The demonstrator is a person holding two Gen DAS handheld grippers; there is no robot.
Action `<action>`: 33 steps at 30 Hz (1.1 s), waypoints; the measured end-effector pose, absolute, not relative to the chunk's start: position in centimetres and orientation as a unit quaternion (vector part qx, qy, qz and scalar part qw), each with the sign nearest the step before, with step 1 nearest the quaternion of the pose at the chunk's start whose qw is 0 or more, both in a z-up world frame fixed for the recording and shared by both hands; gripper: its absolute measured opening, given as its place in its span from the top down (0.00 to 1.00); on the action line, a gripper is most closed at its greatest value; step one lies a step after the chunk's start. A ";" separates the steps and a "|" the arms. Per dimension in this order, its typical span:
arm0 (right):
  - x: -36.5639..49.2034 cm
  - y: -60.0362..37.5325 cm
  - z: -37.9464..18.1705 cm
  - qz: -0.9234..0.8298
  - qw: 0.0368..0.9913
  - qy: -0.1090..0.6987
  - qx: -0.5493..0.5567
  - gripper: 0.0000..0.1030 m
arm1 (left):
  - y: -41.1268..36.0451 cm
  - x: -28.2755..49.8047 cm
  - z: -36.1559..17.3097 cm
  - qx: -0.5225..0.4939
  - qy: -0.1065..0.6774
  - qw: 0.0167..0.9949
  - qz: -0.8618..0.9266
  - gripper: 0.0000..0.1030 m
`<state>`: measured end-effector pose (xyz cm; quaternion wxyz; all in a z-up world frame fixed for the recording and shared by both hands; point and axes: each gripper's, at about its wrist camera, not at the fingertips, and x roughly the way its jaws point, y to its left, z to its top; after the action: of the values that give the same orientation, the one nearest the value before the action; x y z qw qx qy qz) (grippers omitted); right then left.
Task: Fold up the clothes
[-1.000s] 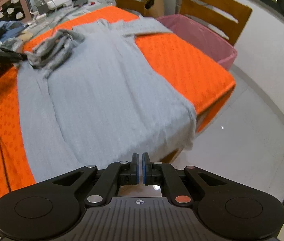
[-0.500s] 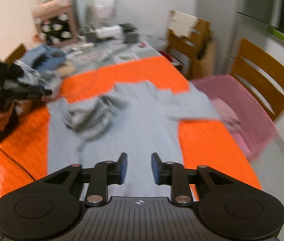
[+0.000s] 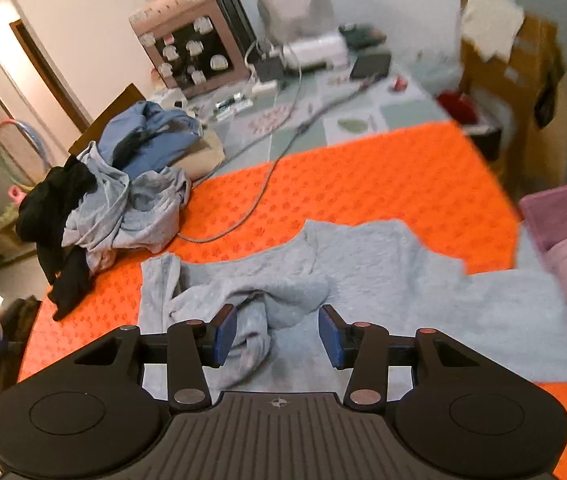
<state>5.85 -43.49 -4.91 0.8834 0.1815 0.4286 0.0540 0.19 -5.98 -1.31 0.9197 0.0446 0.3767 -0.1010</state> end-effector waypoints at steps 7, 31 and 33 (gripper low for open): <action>10.6 -46.1 -9.6 0.066 0.852 0.452 0.254 0.52 | -5.1 -7.2 -2.8 0.012 0.413 0.910 -0.031 0.52; 11.7 -47.7 -10.9 0.063 0.842 0.445 0.300 0.94 | -6.7 -14.4 -2.1 -0.013 0.402 0.914 0.053 0.46; 10.1 -49.0 -9.1 0.055 0.855 0.427 0.290 0.94 | -7.3 -14.9 -2.0 -0.007 0.394 0.918 0.051 0.46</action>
<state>10.13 -49.02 -9.09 0.8547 0.2903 0.4269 0.0552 -14.94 -7.29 -1.95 0.9176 -0.0072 0.3942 0.0512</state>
